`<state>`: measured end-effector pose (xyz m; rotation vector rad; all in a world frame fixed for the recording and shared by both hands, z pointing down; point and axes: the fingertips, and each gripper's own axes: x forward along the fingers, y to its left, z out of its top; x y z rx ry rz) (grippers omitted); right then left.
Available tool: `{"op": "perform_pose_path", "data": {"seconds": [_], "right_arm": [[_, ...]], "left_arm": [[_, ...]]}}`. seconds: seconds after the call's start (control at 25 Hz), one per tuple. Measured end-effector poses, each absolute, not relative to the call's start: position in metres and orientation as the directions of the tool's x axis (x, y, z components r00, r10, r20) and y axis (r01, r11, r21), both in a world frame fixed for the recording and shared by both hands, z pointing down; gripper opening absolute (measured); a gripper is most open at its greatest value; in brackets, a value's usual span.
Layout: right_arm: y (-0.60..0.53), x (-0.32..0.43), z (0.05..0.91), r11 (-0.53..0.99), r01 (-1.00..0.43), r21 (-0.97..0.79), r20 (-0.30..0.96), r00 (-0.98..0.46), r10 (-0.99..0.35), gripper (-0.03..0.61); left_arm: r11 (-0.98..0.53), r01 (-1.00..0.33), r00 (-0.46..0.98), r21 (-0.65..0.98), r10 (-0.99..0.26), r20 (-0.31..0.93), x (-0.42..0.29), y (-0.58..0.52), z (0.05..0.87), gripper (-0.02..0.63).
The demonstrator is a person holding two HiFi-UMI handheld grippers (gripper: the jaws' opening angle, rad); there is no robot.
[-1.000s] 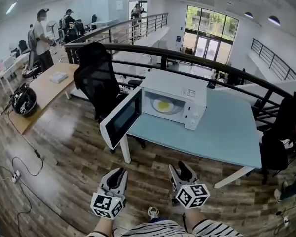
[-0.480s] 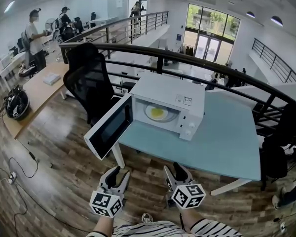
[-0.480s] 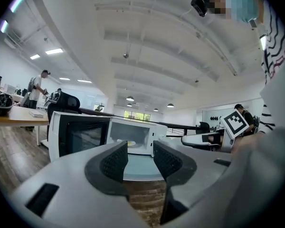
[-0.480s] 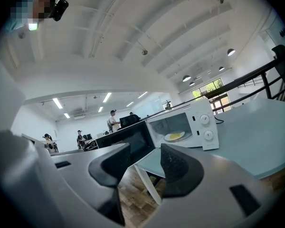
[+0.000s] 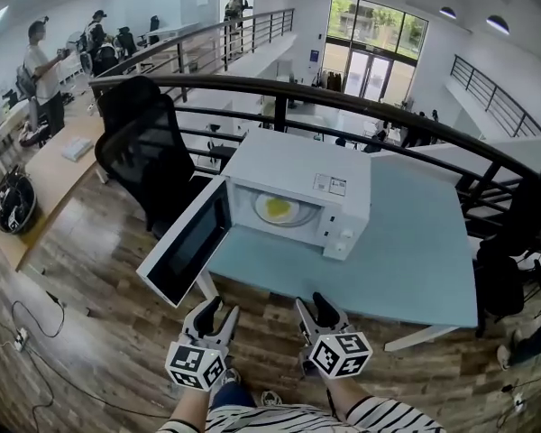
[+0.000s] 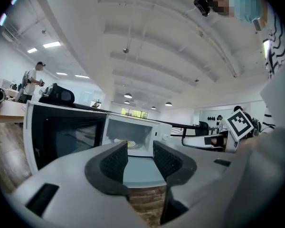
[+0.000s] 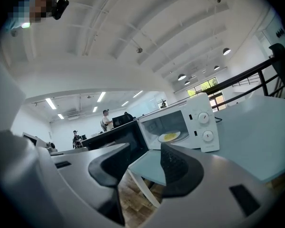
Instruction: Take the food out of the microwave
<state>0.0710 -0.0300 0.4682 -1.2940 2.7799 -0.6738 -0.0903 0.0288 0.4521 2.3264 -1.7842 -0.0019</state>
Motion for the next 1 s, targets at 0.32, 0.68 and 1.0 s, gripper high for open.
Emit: {"op": "perform_pose_path", "data": {"seconds": [0.32,0.68,1.0], "right_arm": [[-0.066,0.048,0.473,0.477,-0.792,-0.380,0.187,-0.571,-0.799,0.193],[-0.092,0.023,0.473,0.359,-0.853,-0.379,0.186,-0.450,-0.873,0.193],[-0.105,0.007,0.479,0.279,-0.879,-0.385,0.183,-0.370,-0.911,0.193]], "left_arm": [[-0.358,-0.914,0.387,0.193,-0.911,0.144,-0.109,-0.031,0.463,0.146],[-0.478,-0.854,0.511,0.206,-0.846,0.153,-0.132,-0.076,0.467,0.146],[-0.541,-0.807,0.581,0.235,-0.800,0.153,-0.140,-0.101,0.480,0.146]]}}
